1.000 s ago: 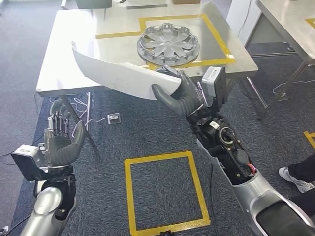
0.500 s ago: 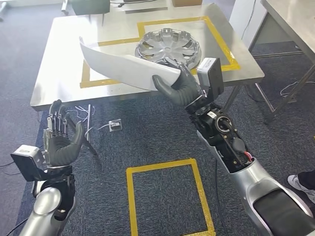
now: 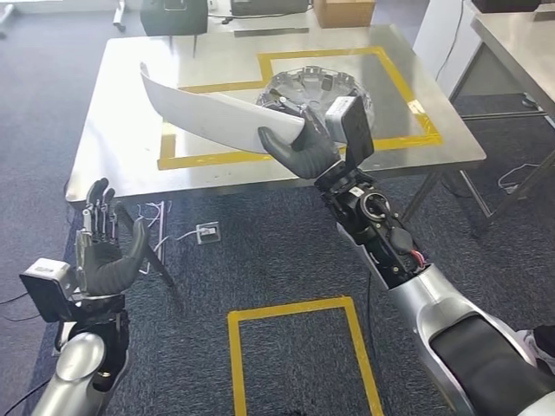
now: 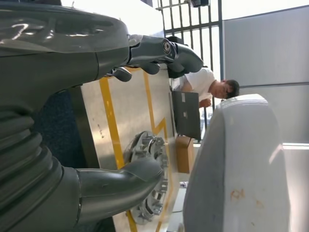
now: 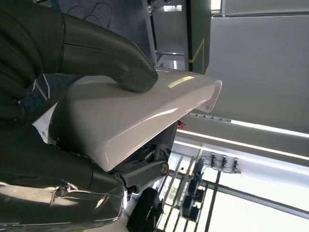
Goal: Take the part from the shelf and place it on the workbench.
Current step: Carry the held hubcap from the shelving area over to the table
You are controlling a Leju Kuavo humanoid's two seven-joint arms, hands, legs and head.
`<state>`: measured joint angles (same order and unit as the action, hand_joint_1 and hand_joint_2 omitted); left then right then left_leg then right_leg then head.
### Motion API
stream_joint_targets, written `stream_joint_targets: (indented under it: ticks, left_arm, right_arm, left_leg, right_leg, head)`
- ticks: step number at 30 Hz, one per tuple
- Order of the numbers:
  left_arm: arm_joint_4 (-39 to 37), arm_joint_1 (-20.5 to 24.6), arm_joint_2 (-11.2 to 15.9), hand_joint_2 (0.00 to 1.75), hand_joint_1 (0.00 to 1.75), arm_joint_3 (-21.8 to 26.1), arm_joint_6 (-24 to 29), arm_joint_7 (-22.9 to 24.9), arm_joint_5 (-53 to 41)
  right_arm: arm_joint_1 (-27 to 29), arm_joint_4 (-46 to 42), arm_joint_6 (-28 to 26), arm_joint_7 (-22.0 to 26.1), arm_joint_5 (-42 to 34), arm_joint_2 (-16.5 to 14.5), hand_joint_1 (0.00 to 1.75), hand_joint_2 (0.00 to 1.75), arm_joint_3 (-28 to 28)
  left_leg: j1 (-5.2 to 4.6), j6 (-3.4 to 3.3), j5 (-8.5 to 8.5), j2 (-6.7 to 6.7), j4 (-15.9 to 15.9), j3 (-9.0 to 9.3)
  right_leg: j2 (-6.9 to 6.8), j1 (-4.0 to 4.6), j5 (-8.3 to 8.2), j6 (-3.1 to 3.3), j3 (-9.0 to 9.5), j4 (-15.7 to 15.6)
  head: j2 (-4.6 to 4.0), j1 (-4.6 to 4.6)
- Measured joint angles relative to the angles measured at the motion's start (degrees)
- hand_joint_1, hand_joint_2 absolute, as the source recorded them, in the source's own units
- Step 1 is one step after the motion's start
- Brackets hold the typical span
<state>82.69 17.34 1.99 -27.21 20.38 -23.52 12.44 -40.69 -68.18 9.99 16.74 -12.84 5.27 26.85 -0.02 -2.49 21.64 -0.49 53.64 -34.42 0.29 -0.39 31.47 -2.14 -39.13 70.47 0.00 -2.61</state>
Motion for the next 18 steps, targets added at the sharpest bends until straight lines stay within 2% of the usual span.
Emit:
stream_joint_targets:
  ticks: [1,2,4,5,6,7,9,10,11,12,14,15,16,17,18]
  left_arm:
    - [0.0,-0.1,0.0,1.75,0.0,0.0,-0.1,0.0,0.0]
    - [0.0,-0.1,0.0,1.75,0.0,0.0,-0.1,0.0,0.0]
    - [0.0,-0.1,0.0,1.75,0.0,0.0,-0.3,0.0,0.0]
    - [0.0,0.0,0.0,1.75,0.0,0.0,-0.3,-0.1,0.1]
    - [-0.1,0.0,0.0,1.75,0.0,0.0,-0.4,-0.1,0.1]
    - [-0.1,0.1,0.0,1.75,0.0,0.0,-0.4,-0.1,0.1]
    - [-0.2,0.2,0.0,1.75,0.0,0.0,-0.6,-0.2,0.2]
    - [-0.2,0.2,0.0,1.75,0.0,0.0,-0.7,-0.2,0.2]
    - [-0.2,0.3,0.0,1.75,0.0,0.0,-0.8,-0.3,0.2]
    - [-0.2,0.4,0.0,1.75,0.0,0.0,-0.9,-0.4,0.2]
    - [-0.3,0.5,0.0,1.75,0.0,0.0,-1.0,-0.4,0.2]
    - [-0.3,0.5,0.0,1.75,0.0,0.0,-1.0,-0.4,0.2]
    - [-0.4,0.4,0.0,1.75,0.0,0.0,-1.0,-0.4,0.2]
    - [-0.4,0.3,0.1,1.75,0.0,0.0,-1.0,-0.4,0.2]
    - [-0.5,0.3,0.1,1.75,0.0,0.0,-1.0,-0.4,0.2]
  right_arm:
    - [0.0,0.6,0.0,0.1,0.2,0.0,1.75,1.75,0.0]
    - [-0.1,1.1,0.0,0.1,0.4,-0.1,1.75,1.75,0.1]
    - [-0.5,2.1,-0.1,0.3,0.6,-0.1,1.75,1.75,0.2]
    - [-0.8,2.6,-0.1,0.4,0.6,-0.2,1.75,1.75,0.2]
    - [-1.1,3.1,-0.1,0.5,0.7,-0.2,1.75,1.75,0.2]
    - [-1.4,3.6,-0.1,0.6,0.7,-0.3,1.75,1.75,0.3]
    - [-1.7,4.2,-0.1,0.8,0.8,-0.6,1.75,1.75,0.4]
    - [-1.9,4.6,-0.1,1.0,0.9,-0.7,1.75,1.75,0.4]
    - [-2.2,4.9,-0.2,1.2,0.9,-0.8,1.75,1.75,0.4]
    - [-2.6,5.3,-0.3,1.5,0.9,-0.9,1.75,1.75,0.4]
    - [-3.1,6.1,-0.3,1.7,0.9,-1.2,1.75,1.75,0.5]
    - [-3.2,6.4,-0.3,1.7,0.9,-1.2,1.75,1.75,0.5]
    - [-3.1,6.8,-0.3,1.8,0.9,-1.3,1.75,1.75,0.6]
    - [-3.1,7.1,-0.3,1.8,0.9,-1.4,1.75,1.75,0.6]
    - [-3.1,7.4,-0.3,1.8,0.9,-1.4,1.75,1.75,0.6]
  left_leg:
    - [-0.07,0.0,0.44,-0.09,0.0,0.5]
    - [-0.15,0.03,0.91,-0.18,0.0,1.14]
    - [-0.34,0.16,2.0,-0.27,0.0,2.65]
    - [-0.44,0.31,2.48,-0.29,0.0,3.23]
    - [-0.49,0.54,2.89,-0.28,0.0,3.55]
    - [-0.51,0.79,3.13,-0.24,0.1,3.71]
    - [-0.51,1.36,3.52,-0.15,0.5,3.83]
    - [-0.48,1.63,3.73,-0.09,1.4,3.64]
    - [-0.43,1.94,4.22,-0.05,3.2,2.71]
    - [-0.29,2.27,5.11,-0.02,6.2,0.95]
    - [0.0,2.84,7.6,0.03,14.2,-4.41]
    - [0.15,3.06,8.51,0.04,17.1,-6.91]
    - [0.26,3.22,8.4,0.06,18.2,-8.47]
    - [0.35,3.29,7.03,0.08,16.9,-8.8]
    - [0.43,3.29,4.4,0.11,13.3,-7.85]
  right_leg:
    - [0.0,-0.01,-0.01,0.11,-1.05,0.6]
    - [0.0,0.0,-1.31,0.34,-0.97,-1.1]
    - [-0.04,0.22,-6.98,1.12,1.37,-9.2]
    - [-0.1,0.44,-9.11,1.49,2.66,-13.1]
    - [-0.12,0.66,-10.48,1.82,3.78,-15.8]
    - [-0.12,0.8,-10.78,2.07,4.37,-17.2]
    - [-0.02,0.78,-10.34,2.48,5.48,-17.7]
    - [0.03,0.64,-10.26,2.7,5.9,-17.9]
    - [0.05,0.5,-10.09,2.93,6.4,-18.0]
    - [0.07,0.35,-9.91,3.1,6.84,-18.1]
    - [0.11,0.34,-9.27,3.31,7.34,-18.1]
    - [0.12,0.34,-8.88,3.3,7.71,-18.1]
    - [0.15,0.34,-8.41,3.25,8.21,-18.1]
    - [0.17,0.33,-7.91,3.17,8.85,-18.1]
    - [0.19,0.33,-7.35,3.05,9.59,-18.1]
  head:
    - [0.0,-0.21]
    - [0.0,-0.48]
    - [0.0,-1.01]
    - [0.0,-1.13]
    - [0.0,-1.15]
    - [0.0,-1.09]
    - [0.0,-1.04]
    - [0.0,-1.04]
    - [0.0,-0.88]
    - [0.0,-0.64]
    - [0.0,0.0]
    - [0.0,0.22]
    - [0.0,0.4]
    - [0.0,0.59]
    - [0.0,0.75]
